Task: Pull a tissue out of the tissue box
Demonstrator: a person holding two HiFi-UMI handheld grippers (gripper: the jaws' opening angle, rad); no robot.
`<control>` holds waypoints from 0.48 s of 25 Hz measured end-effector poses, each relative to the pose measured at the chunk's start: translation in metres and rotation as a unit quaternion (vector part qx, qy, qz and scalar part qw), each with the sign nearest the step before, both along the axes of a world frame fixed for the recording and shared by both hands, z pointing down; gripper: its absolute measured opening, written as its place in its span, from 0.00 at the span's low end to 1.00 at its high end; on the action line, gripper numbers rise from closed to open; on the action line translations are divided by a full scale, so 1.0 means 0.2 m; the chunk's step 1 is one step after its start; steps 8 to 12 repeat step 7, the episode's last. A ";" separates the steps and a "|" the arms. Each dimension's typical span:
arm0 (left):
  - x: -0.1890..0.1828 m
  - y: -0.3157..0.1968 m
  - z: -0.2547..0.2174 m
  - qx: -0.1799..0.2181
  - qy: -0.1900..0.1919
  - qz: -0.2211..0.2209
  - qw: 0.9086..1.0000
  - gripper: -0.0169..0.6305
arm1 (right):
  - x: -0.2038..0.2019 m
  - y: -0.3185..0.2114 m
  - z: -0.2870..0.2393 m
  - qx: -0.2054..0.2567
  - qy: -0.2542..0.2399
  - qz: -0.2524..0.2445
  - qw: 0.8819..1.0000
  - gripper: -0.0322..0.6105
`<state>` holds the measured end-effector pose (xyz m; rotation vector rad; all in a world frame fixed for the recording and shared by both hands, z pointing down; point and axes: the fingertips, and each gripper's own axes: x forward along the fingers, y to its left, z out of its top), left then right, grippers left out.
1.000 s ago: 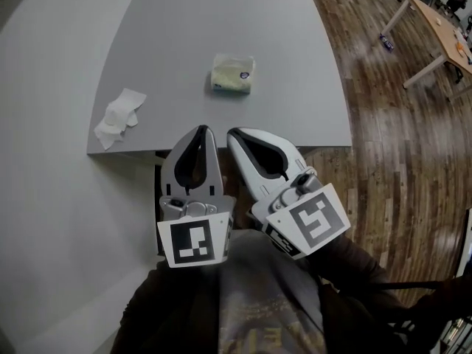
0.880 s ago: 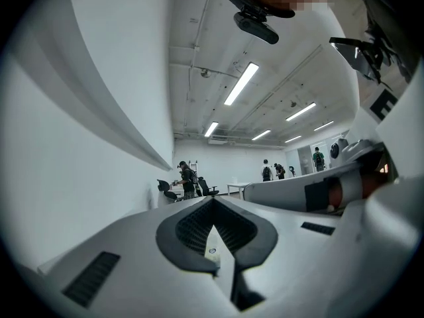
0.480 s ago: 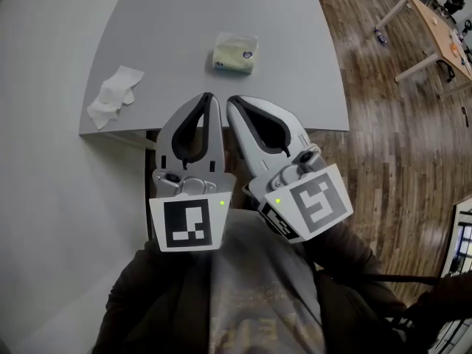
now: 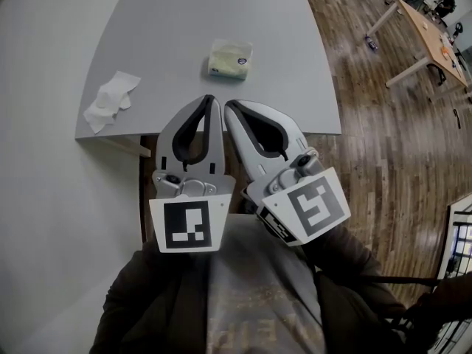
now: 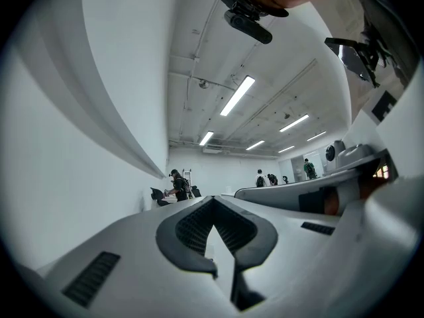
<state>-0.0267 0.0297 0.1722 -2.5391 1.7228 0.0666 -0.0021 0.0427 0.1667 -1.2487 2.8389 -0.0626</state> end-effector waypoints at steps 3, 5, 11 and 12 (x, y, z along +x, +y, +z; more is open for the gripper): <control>0.01 0.00 0.01 0.000 0.001 0.003 1.000 0.03 | 0.01 0.00 0.00 0.001 0.001 0.002 1.000 0.05; 0.02 0.00 0.01 0.001 0.002 0.004 1.000 0.02 | 0.02 0.00 0.01 0.001 0.002 0.002 1.000 0.05; 0.03 0.01 0.02 0.002 0.002 0.004 1.000 0.03 | 0.02 0.01 0.02 0.000 0.003 0.002 1.000 0.05; 0.03 0.01 0.02 0.002 0.002 0.004 1.000 0.03 | 0.02 0.01 0.02 0.000 0.003 0.002 1.000 0.05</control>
